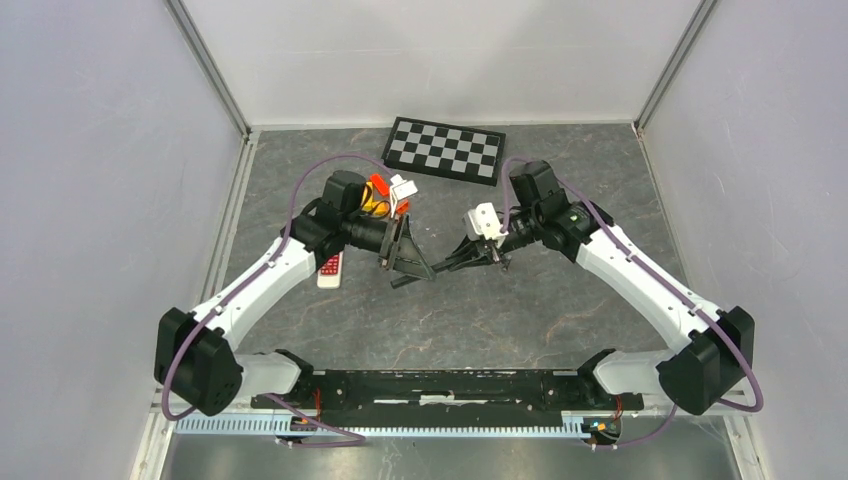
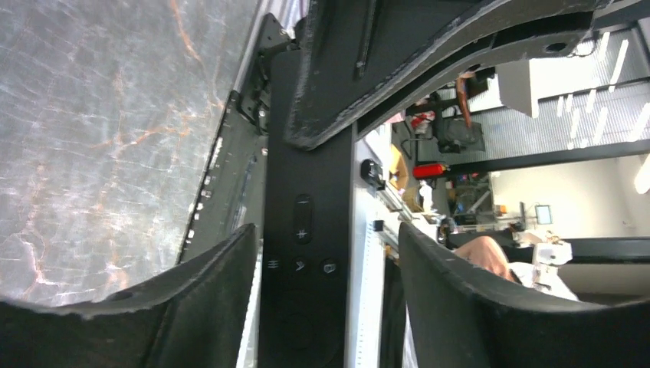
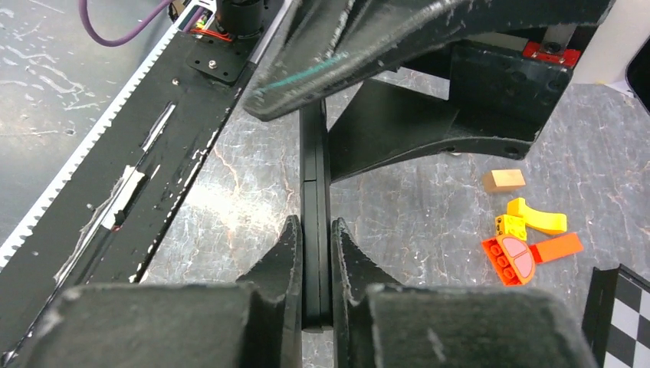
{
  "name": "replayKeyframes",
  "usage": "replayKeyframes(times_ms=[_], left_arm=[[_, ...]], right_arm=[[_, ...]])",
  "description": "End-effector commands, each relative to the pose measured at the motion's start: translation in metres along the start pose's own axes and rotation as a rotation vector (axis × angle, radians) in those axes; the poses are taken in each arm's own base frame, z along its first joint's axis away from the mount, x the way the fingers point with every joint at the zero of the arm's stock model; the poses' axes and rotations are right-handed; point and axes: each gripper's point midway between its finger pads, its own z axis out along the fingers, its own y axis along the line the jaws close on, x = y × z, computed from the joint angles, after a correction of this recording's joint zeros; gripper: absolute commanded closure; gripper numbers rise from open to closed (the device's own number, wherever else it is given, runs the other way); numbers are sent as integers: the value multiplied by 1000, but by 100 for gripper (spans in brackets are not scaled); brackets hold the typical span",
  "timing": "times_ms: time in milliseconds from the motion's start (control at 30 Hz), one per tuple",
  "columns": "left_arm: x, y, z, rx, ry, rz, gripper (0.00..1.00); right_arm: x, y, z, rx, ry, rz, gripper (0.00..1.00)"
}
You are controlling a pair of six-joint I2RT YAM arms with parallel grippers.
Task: Load the batteries into the remote control
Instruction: Adjust the remote control.
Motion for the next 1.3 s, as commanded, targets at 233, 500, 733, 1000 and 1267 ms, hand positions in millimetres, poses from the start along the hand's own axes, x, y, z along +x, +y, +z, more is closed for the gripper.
replayKeyframes(times_ms=[233,500,733,1000,1267], left_arm=[[-63,-12,-30,-140,-281,157,0],[-108,-5,-89,-348,-623,118,0],[-119,-22,-93,-246,-751,22,0],[-109,-21,-80,-103,-752,8,1],[-112,-29,-74,-19,-784,21,18]], right_arm=[[-34,-36,-12,221,-44,28,100],[-48,-55,-29,518,-232,335,100],[-54,-80,-53,758,-494,595,100],[-65,-73,-58,717,-894,921,100],[-77,-64,-28,525,-976,1052,100]])
